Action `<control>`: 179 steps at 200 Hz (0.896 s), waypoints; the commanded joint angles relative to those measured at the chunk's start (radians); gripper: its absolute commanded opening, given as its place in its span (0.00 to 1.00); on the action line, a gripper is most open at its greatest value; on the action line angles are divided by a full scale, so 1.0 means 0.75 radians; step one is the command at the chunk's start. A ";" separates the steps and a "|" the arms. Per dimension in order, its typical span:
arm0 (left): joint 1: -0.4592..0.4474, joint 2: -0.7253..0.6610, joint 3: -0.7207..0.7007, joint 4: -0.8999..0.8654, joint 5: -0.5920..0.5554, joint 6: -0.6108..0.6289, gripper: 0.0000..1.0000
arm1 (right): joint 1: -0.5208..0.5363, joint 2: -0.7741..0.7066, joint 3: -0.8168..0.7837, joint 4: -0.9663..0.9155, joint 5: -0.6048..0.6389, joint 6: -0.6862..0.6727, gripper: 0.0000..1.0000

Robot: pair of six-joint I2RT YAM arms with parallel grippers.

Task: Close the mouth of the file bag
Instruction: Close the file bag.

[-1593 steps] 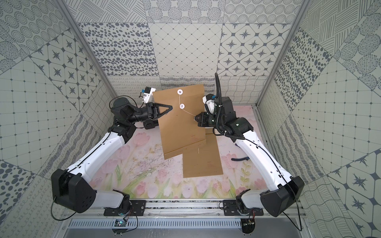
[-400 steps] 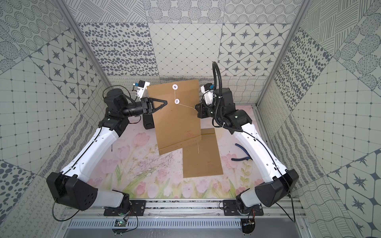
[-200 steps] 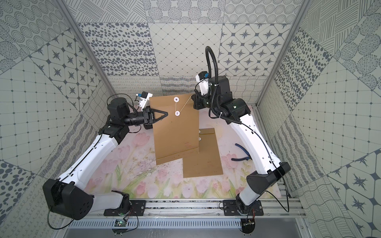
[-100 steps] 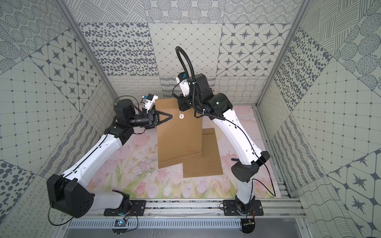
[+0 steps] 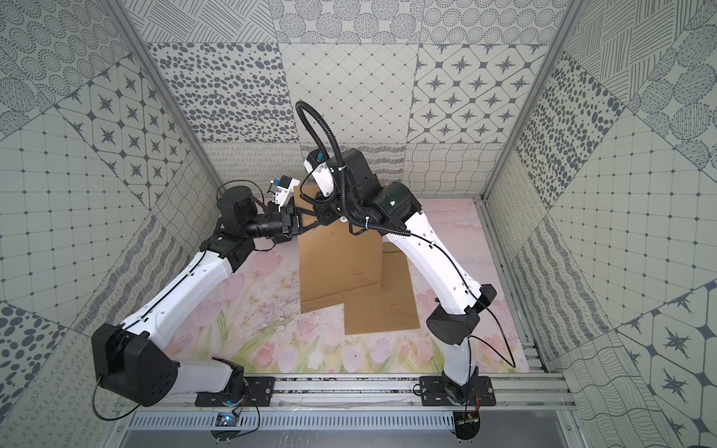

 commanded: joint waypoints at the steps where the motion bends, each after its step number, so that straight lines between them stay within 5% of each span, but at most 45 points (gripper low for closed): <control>1: -0.001 -0.002 0.024 0.128 -0.001 -0.016 0.00 | 0.019 -0.065 -0.096 0.076 -0.074 0.025 0.00; 82: 0.058 0.006 0.082 0.178 -0.061 -0.082 0.00 | 0.043 -0.357 -0.645 0.342 -0.081 0.124 0.00; 136: 0.072 0.008 0.098 0.139 -0.091 -0.054 0.00 | 0.040 -0.508 -0.803 0.368 0.072 0.102 0.00; 179: 0.074 0.007 0.122 0.137 -0.096 -0.055 0.00 | 0.027 -0.557 -0.938 0.465 0.037 0.138 0.00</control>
